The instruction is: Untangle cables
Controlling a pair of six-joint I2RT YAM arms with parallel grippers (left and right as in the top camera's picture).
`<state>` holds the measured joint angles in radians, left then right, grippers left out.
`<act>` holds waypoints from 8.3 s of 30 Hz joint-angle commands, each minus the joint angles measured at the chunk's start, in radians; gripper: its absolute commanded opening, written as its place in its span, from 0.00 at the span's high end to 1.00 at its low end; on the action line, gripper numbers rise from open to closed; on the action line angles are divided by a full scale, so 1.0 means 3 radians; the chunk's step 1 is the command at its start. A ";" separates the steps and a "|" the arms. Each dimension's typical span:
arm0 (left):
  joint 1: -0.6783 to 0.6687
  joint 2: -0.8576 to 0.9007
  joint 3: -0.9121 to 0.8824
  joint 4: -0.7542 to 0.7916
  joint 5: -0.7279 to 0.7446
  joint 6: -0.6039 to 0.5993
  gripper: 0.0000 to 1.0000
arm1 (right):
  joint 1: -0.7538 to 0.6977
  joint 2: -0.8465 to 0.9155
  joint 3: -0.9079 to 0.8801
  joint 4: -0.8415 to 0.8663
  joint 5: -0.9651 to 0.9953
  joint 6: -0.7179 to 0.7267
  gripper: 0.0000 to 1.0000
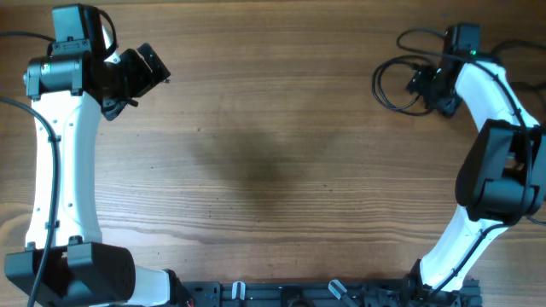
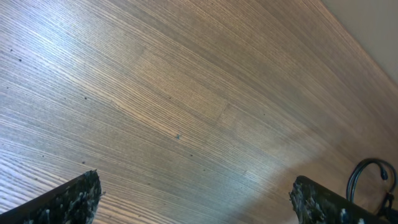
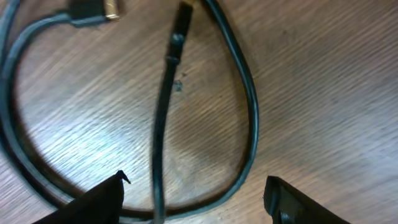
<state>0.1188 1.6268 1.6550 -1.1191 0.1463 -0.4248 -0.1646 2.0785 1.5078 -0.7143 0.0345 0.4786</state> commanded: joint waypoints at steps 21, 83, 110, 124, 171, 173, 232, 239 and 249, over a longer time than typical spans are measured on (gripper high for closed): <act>0.0004 0.0025 0.0000 -0.0015 -0.0005 -0.0034 0.00 | -0.0064 0.0421 -0.0364 0.1428 0.0086 0.0332 0.96; 0.0004 0.0025 0.0000 -0.0027 -0.0006 -0.0032 0.00 | 0.0139 -0.2566 0.0089 -0.0451 -0.1253 -0.1690 0.00; 0.0004 0.0025 0.0000 -0.0027 -0.0006 -0.0032 0.00 | 0.0425 -0.3063 -0.0434 -0.0534 -0.1017 -0.1429 0.00; 0.0004 0.0025 0.0000 -0.0025 -0.0006 -0.0032 0.00 | 0.0842 -0.5109 -0.3461 0.2260 -0.0867 -0.1765 0.00; 0.0004 0.0025 0.0000 -0.0027 -0.0006 -0.0032 0.00 | 0.1106 -0.6916 -0.5009 0.2389 -0.0403 -0.2024 0.00; 0.0004 0.0025 0.0000 -0.0027 -0.0006 -0.0032 0.00 | 0.1106 -0.6916 -0.5009 0.2389 -0.0402 -0.2024 0.00; -0.0303 -0.4735 -0.4299 0.3120 -0.0665 0.0271 0.00 | 0.1106 -0.6916 -0.5009 0.2389 -0.0403 -0.2026 0.00; -0.0303 -0.5213 -0.5097 0.3647 -0.0506 0.0465 0.00 | 0.1106 -0.6916 -0.5009 0.2389 -0.0403 -0.2027 0.00; -0.0303 -0.5412 -0.5460 0.3596 -0.0455 0.0807 0.00 | 0.1106 -0.6916 -0.5009 0.2389 -0.0403 -0.2026 0.00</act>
<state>0.0273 0.0147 0.0551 -0.0368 -0.0021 -0.2436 0.1631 0.0154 0.0063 -0.0006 -0.1024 -0.1181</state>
